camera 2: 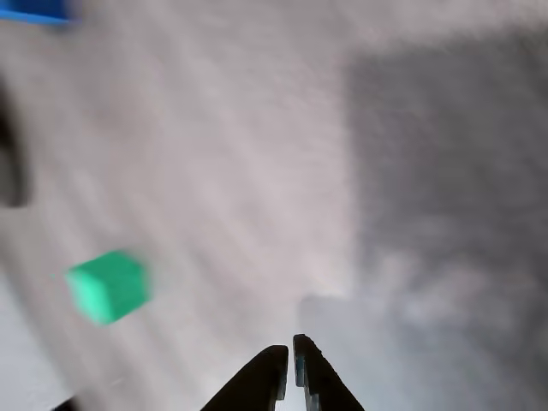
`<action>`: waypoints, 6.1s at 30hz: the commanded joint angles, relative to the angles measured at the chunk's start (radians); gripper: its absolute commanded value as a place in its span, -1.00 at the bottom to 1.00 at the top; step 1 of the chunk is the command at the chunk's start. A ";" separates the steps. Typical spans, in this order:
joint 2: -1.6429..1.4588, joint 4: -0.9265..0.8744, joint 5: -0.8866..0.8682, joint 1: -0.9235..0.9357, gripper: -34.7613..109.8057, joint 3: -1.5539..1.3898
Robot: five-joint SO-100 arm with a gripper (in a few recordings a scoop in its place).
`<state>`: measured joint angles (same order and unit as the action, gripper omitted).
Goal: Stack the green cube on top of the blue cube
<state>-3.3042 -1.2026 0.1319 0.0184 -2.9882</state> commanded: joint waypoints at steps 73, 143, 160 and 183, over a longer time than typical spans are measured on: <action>1.894 -0.169 0.153 0.250 -0.52 1.752; 2.200 0.051 0.178 0.298 -0.27 1.841; 2.145 0.014 0.178 0.298 -0.21 1.841; 1.979 -0.110 0.179 0.301 -0.20 1.838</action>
<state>-1.2441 -1.3023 0.3037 0.3221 -1.1873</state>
